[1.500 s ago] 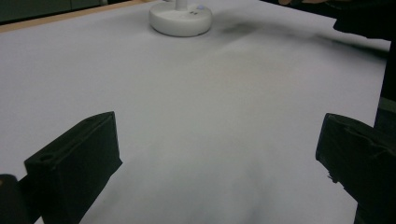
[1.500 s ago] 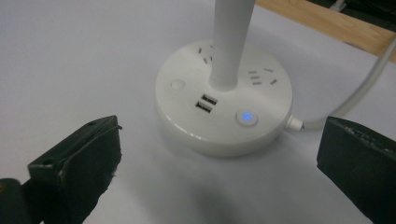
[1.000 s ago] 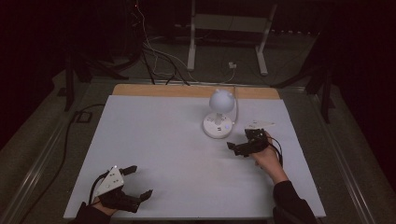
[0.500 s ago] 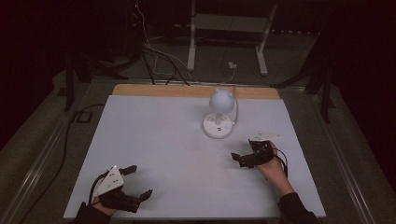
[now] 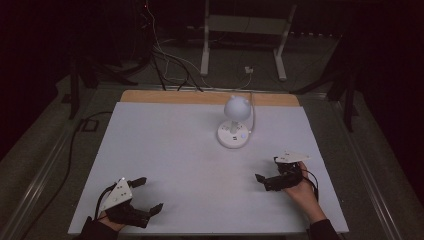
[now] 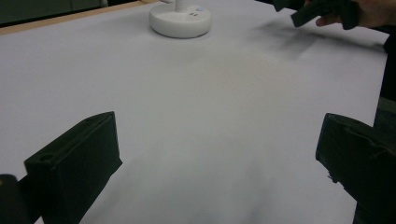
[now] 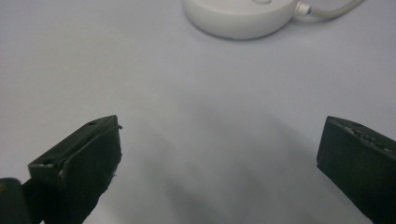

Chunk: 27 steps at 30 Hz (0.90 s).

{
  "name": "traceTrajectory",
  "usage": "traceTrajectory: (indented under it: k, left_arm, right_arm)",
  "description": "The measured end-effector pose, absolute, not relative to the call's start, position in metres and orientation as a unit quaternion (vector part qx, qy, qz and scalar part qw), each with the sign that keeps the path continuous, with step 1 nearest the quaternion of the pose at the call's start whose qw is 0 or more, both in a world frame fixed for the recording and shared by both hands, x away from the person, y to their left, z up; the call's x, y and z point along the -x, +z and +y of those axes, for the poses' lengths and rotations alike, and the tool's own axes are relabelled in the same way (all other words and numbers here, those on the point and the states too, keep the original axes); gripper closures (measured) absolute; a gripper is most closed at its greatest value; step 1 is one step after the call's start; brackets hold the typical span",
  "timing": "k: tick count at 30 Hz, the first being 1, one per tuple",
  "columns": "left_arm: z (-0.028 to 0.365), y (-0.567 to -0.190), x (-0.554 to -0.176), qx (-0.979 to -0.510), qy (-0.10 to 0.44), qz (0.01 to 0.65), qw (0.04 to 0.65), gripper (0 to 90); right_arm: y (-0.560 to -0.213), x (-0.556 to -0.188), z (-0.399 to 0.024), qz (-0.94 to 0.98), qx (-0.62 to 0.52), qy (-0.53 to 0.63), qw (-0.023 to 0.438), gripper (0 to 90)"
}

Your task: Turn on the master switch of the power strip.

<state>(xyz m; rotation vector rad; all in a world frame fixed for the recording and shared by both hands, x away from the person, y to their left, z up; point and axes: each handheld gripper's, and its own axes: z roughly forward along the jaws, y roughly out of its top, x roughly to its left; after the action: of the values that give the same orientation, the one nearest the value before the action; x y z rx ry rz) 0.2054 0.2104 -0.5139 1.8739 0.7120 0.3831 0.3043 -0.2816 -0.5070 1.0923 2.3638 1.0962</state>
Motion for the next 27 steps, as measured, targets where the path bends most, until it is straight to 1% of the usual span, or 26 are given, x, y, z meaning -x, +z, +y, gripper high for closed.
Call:
traceTrajectory:
  k: [2,4,5,20,27]
  left_arm:
    - [0.210,-0.514,-0.205,-0.784,0.160,0.297,0.522,0.2]
    - [0.210,-0.514,-0.205,-0.784,0.160,0.297,0.522,0.2]
    - [0.210,-0.514,-0.205,-0.783,0.160,0.297,0.522,0.2]
    - [0.210,-0.514,-0.205,-0.786,0.161,0.295,0.519,0.2]
    - [0.209,-0.514,-0.204,-0.786,0.161,0.295,0.519,0.2]
  right_arm:
    - [-0.507,-0.299,-0.285,0.830,-0.383,0.379,0.143,0.0]
    - [-0.508,-0.295,-0.289,0.832,-0.388,0.379,0.115,0.0]
    - [-0.508,-0.292,-0.291,0.832,-0.388,0.380,0.112,0.0]
    - [-0.513,-0.246,-0.311,0.843,-0.381,0.349,0.147,0.0]
    - [-0.516,-0.227,-0.322,0.840,-0.388,0.348,0.152,0.0]
